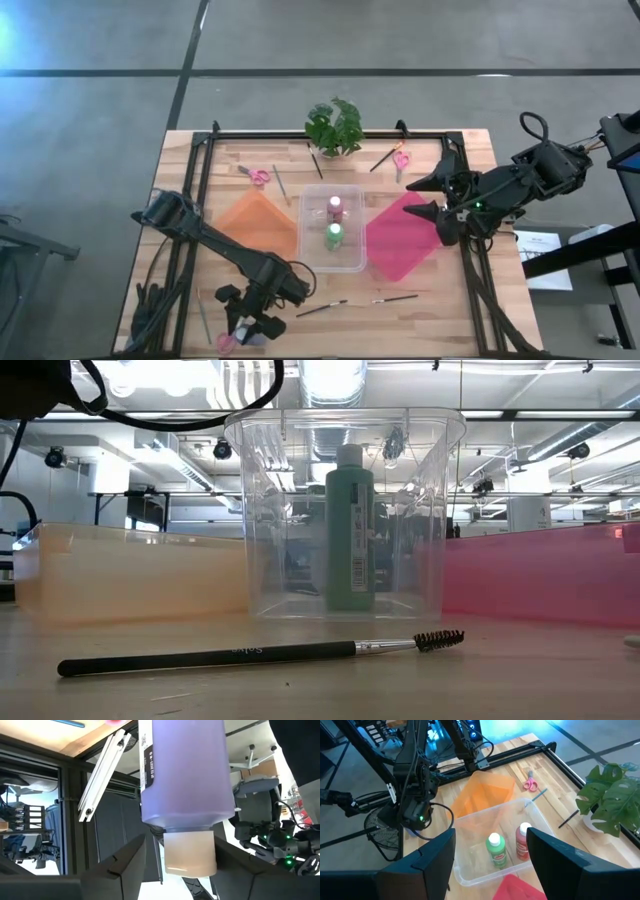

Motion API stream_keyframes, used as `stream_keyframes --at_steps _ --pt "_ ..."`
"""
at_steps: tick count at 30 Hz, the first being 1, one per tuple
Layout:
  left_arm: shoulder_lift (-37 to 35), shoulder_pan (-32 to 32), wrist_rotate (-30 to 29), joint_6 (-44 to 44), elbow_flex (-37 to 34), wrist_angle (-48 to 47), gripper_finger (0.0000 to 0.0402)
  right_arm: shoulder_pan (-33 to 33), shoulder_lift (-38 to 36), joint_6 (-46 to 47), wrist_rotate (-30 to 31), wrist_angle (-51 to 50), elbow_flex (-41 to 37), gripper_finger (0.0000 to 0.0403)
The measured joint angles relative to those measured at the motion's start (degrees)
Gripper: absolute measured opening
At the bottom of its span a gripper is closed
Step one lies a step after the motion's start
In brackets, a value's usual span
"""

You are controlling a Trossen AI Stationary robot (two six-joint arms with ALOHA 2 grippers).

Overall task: Pick & Place Paint Supplies
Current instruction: Move the blue paint bottle to the bottom left of the table

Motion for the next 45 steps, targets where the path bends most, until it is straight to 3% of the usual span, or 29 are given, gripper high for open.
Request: stream_keyframes --at_steps 28,45 --pt "-2.3 0.0 -6.7 2.2 0.0 1.5 0.0188 0.0 0.0 0.3 -1.5 0.0 0.0 0.0241" --pt "-2.9 0.1 -6.9 2.7 0.0 1.7 0.0189 0.0 0.0 0.9 -1.5 0.0 -0.4 0.0241"
